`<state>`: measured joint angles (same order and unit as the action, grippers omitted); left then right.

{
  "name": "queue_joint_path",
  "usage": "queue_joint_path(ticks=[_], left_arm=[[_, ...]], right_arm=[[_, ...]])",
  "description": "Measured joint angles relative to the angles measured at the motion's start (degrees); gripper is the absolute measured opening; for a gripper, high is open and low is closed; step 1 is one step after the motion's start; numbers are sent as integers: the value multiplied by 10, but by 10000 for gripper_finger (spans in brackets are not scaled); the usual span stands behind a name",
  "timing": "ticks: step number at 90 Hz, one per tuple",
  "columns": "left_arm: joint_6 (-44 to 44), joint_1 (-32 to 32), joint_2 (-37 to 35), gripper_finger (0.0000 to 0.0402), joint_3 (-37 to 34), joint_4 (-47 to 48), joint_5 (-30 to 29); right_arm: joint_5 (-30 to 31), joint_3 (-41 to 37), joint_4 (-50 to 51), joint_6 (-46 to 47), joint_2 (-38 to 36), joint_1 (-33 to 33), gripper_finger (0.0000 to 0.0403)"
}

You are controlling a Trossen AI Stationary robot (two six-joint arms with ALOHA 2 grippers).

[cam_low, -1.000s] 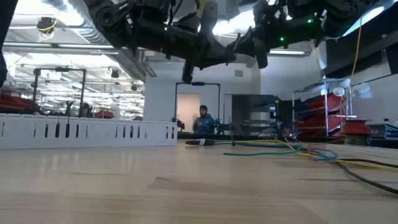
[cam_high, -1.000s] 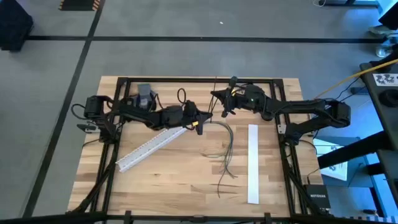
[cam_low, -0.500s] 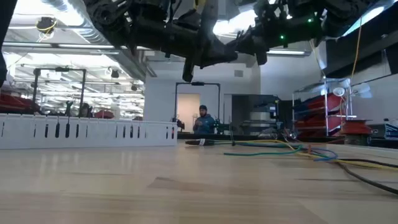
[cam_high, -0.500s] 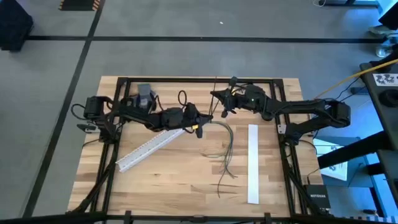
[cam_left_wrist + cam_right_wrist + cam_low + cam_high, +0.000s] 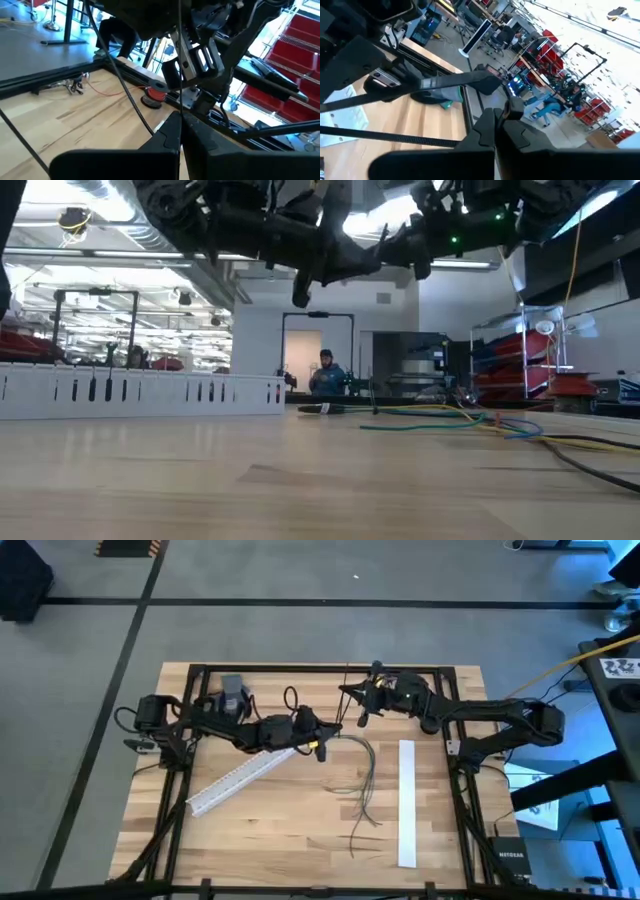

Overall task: Ziptie cables
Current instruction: Wrap the black zip tie on the colored cables

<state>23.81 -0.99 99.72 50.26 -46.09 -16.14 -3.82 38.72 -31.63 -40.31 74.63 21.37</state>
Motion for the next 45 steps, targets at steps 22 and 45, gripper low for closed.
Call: queue_joint_path(ticks=[22, 45], left_arm=[[15, -6, 0, 0, 0, 5, 0], [18, -9, 0, 0, 0, 4, 1]], right_arm=[[-8, 0, -14, -10, 0, 0, 0], [-3, 0, -16, -39, 0, -12, 0]])
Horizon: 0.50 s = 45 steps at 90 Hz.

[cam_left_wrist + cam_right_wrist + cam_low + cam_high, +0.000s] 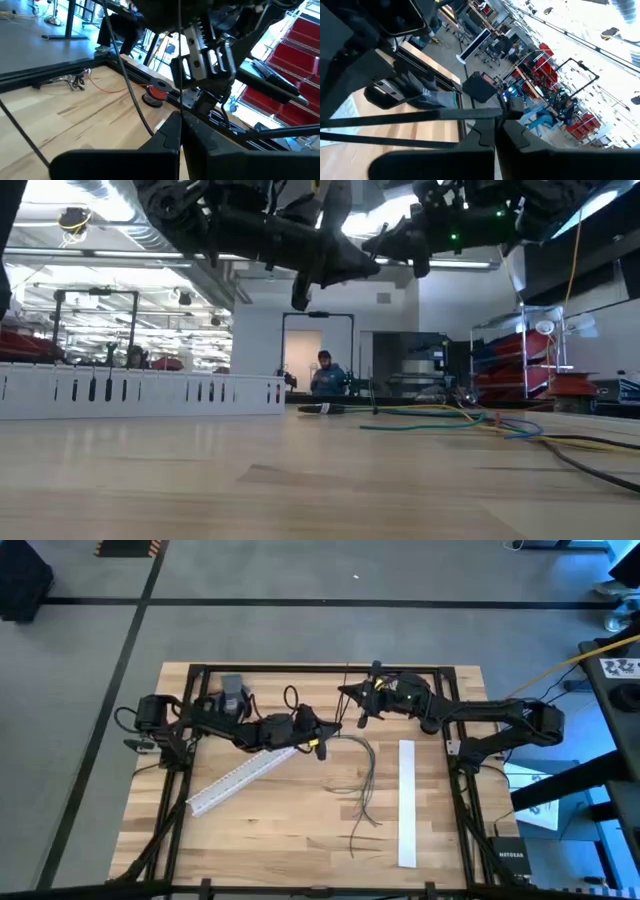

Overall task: Ziptie cables
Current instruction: Wrap the black zip tie on the colored cables

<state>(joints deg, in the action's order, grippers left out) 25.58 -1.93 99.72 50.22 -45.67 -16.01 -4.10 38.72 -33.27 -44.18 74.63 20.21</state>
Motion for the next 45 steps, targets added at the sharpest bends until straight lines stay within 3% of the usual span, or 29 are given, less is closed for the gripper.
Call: queue_joint_path(ticks=[45], left_arm=[[-9, 6, 0, 0, 0, -4, -1]], right_arm=[[1, 0, 4, 3, 0, 1, 0]])
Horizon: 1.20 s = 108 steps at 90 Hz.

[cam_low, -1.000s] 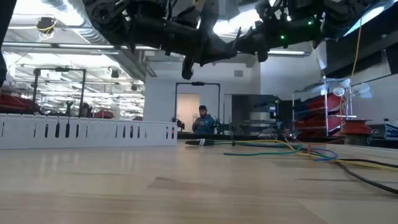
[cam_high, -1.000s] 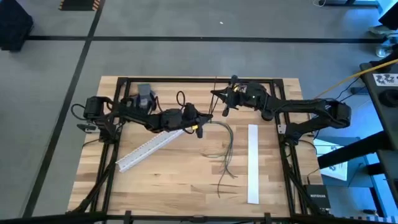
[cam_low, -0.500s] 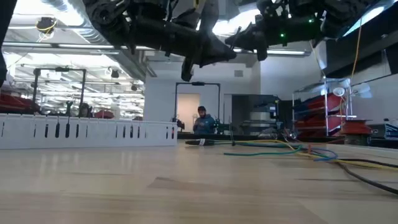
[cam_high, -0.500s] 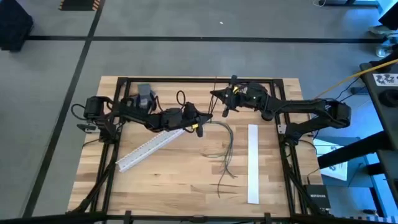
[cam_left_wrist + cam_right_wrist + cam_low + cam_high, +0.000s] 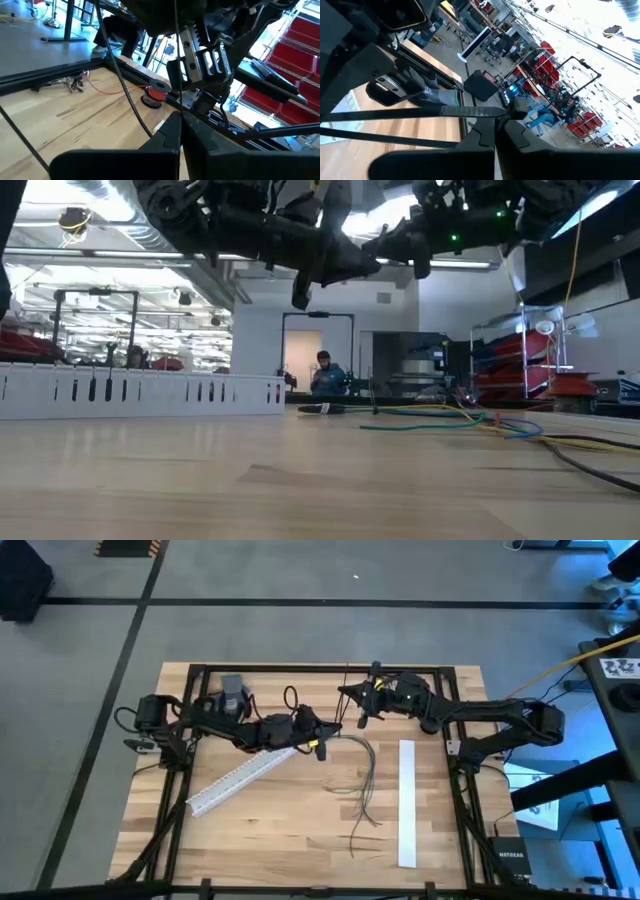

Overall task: Ziptie cables
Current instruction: Wrap the black zip tie on the colored cables

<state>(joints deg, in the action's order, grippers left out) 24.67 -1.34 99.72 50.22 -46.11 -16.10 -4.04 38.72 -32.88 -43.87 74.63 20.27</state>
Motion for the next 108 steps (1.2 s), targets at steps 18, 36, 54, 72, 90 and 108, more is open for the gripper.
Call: queue_joint_path(ticks=[18, 36, 54, 72, 90, 108], left_arm=[[-4, 2, 0, 0, 0, -5, 0], [-8, 4, 0, 0, 0, -8, 0], [-8, 3, 0, 0, 0, -7, 0], [5, 1, 0, 0, 0, 4, -2], [-1, 2, 0, 0, 0, -3, -3], [0, 1, 0, 0, 0, -7, -3]], right_arm=[[0, 0, 0, 1, 0, 0, 0], [0, 0, 0, 1, 0, 0, 0], [0, 0, 0, 1, 0, 0, 0], [0, 0, -2, 1, 0, 0, 0], [0, 0, -5, 5, 0, 0, 0], [0, 0, -5, 5, 0, 0, 0]])
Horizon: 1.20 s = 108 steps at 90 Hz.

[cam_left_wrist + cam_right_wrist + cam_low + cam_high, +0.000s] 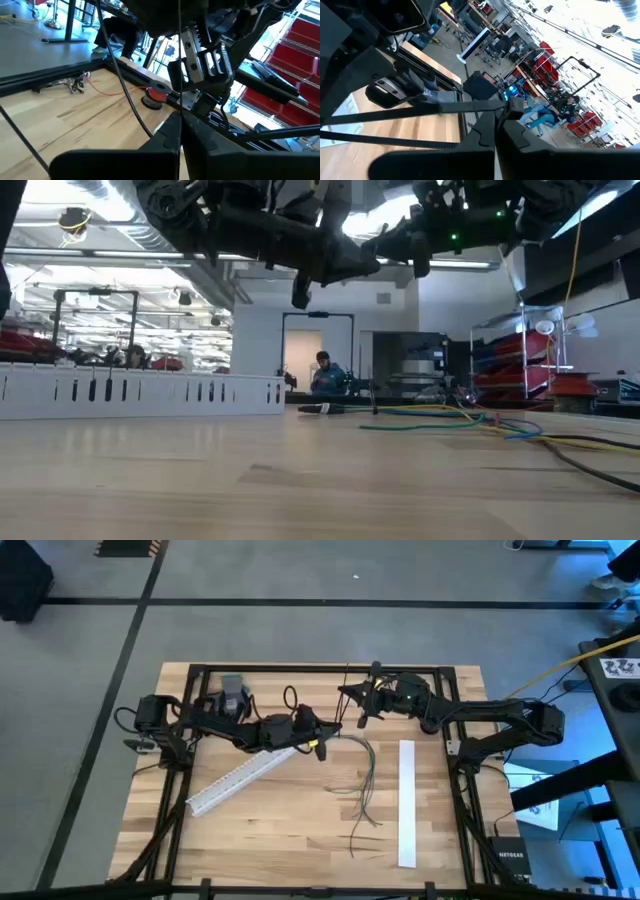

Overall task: Ziptie cables
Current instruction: Wrap the black zip tie on the colored cables

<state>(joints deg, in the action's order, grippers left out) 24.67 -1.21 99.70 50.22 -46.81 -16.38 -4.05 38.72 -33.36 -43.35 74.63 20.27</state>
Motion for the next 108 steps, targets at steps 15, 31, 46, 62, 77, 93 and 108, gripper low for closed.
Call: queue_joint_path(ticks=[15, 31, 46, 62, 77, 93, 108], left_arm=[[0, 0, 0, 0, 0, -3, -1], [5, -1, 0, 0, 0, -3, -3], [5, -1, 0, 0, 0, -2, -3], [5, 0, 0, 0, 0, 2, -4], [5, 0, -1, 0, 0, 3, -4], [5, 1, -1, 0, 0, 0, -4], [4, 1, -1, 0, 0, -3, -4]], right_arm=[[0, 0, 0, -7, 0, 0, 0], [0, 0, 0, -21, 0, 0, 0], [0, 0, -5, -21, 0, 0, 0], [-1, 0, -18, -20, 0, 0, 0], [-6, 0, -14, -19, 0, -1, 0], [-5, 0, -9, -19, 0, -1, 0], [-5, 0, -8, -19, 0, -1, 0]])
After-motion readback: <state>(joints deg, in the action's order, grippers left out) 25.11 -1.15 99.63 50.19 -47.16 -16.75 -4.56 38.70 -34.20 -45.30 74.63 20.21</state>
